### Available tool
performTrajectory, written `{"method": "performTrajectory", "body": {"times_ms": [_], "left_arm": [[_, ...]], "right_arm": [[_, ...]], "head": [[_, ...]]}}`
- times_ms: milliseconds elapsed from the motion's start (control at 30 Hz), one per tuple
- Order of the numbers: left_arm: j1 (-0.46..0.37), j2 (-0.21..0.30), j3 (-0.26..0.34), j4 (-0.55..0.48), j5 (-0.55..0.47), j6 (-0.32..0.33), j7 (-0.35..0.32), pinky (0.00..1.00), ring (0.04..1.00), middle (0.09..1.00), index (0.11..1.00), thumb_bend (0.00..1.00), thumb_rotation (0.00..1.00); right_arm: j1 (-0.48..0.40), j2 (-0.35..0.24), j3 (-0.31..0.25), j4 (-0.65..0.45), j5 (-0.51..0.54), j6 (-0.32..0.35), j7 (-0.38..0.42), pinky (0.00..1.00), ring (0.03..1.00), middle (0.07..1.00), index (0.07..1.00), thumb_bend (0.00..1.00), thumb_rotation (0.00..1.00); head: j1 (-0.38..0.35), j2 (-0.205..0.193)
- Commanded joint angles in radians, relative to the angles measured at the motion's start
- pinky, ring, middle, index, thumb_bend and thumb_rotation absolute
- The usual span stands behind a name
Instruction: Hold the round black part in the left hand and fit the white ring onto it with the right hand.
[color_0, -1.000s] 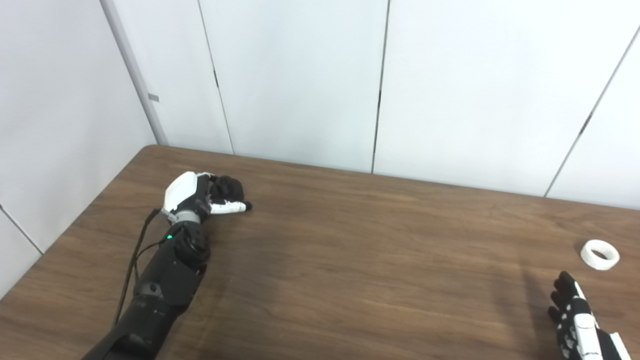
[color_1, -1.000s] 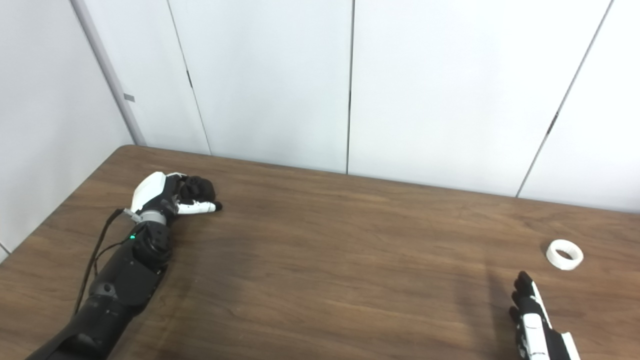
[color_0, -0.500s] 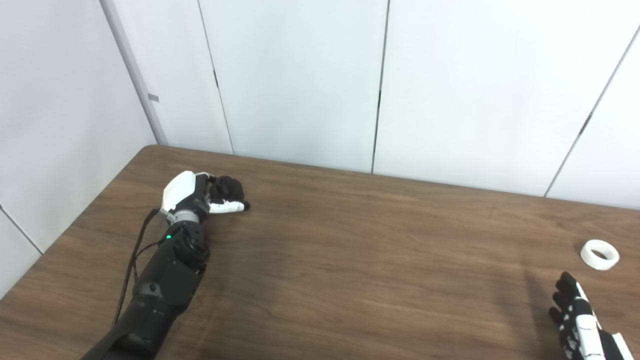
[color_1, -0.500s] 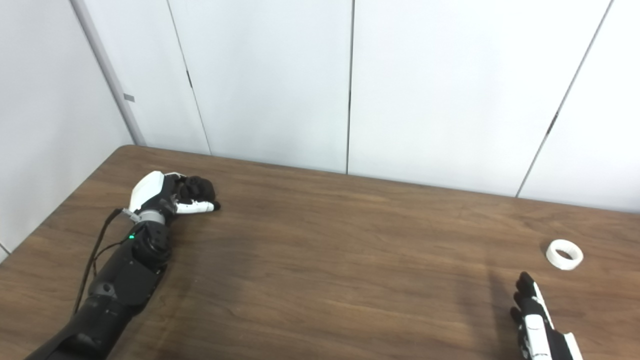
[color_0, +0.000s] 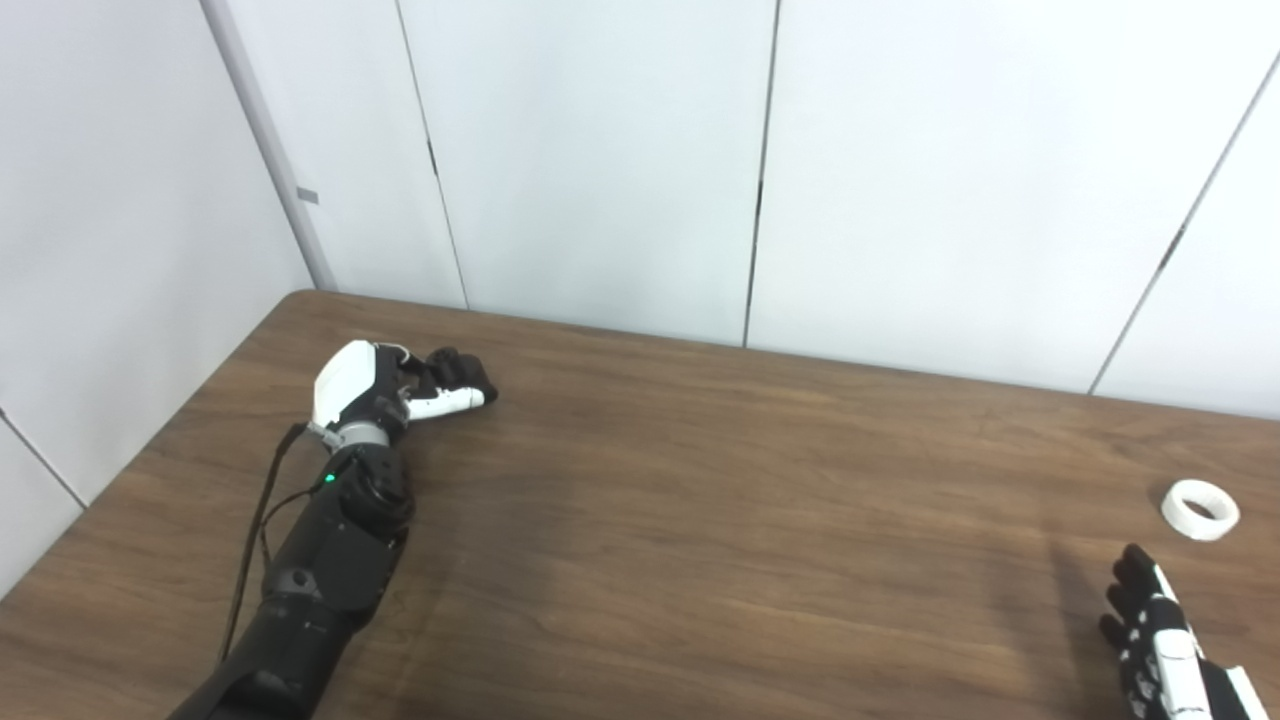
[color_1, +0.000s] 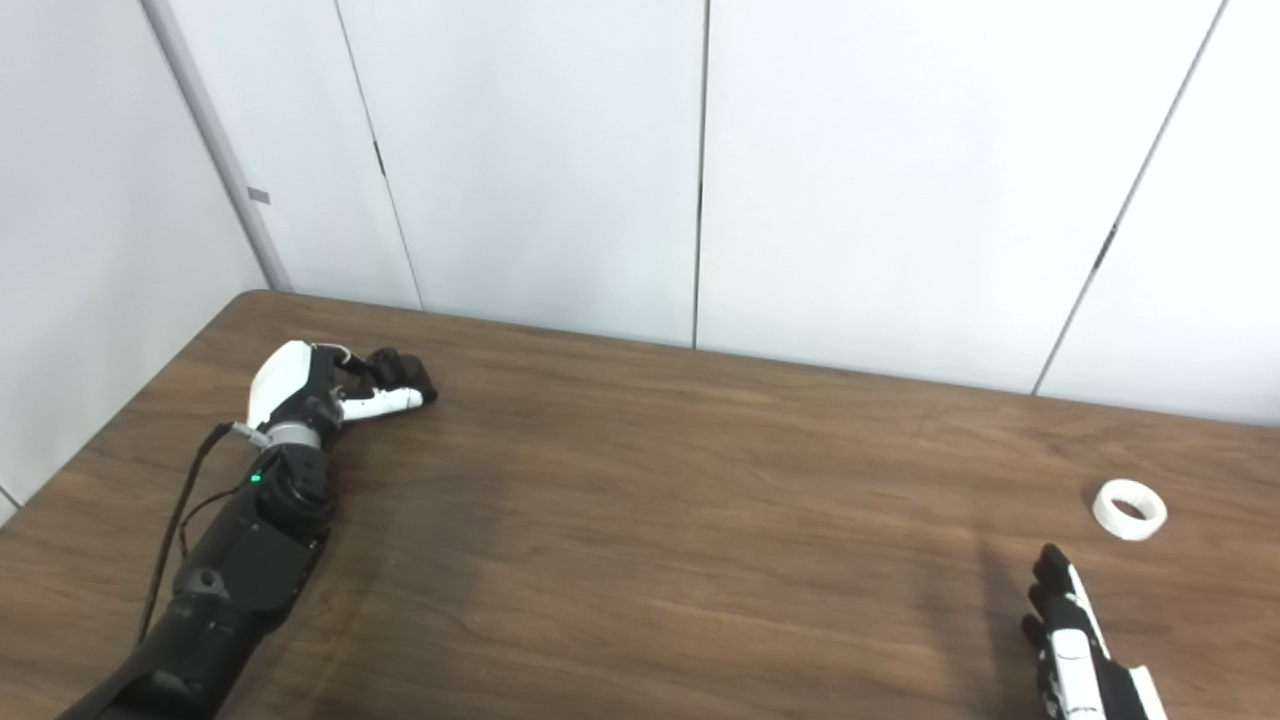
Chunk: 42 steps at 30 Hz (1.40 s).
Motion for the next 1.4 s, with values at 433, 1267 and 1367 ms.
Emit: {"method": "performTrajectory", "body": {"times_ms": [433,1267,1367], "left_arm": [[0.004,0.028,-0.022,-0.069,0.006,-0.039,0.019,0.96,0.911,0.768,0.484,0.52,0.05],[0.226,-0.045,-0.143,-0.667,0.14,-0.022,-0.144,1.0,0.894,0.777,0.485,0.52,0.06],[0.243,-0.069,-0.183,-0.721,0.177,-0.03,-0.167,1.0,0.889,0.778,0.485,0.52,0.05]], "right_arm": [[-0.02,-0.011,-0.012,-0.023,0.0,-0.02,0.0,1.0,1.0,1.0,1.0,0.37,1.0],[-0.044,0.013,0.016,0.051,-0.056,-0.077,-0.019,1.0,1.0,0.985,0.987,0.42,1.0],[-0.047,0.01,0.023,0.061,-0.064,-0.084,-0.015,1.0,1.0,0.982,0.981,0.47,1.0]], "head": [[-0.011,0.0],[-0.097,0.018],[-0.121,0.023]]}}
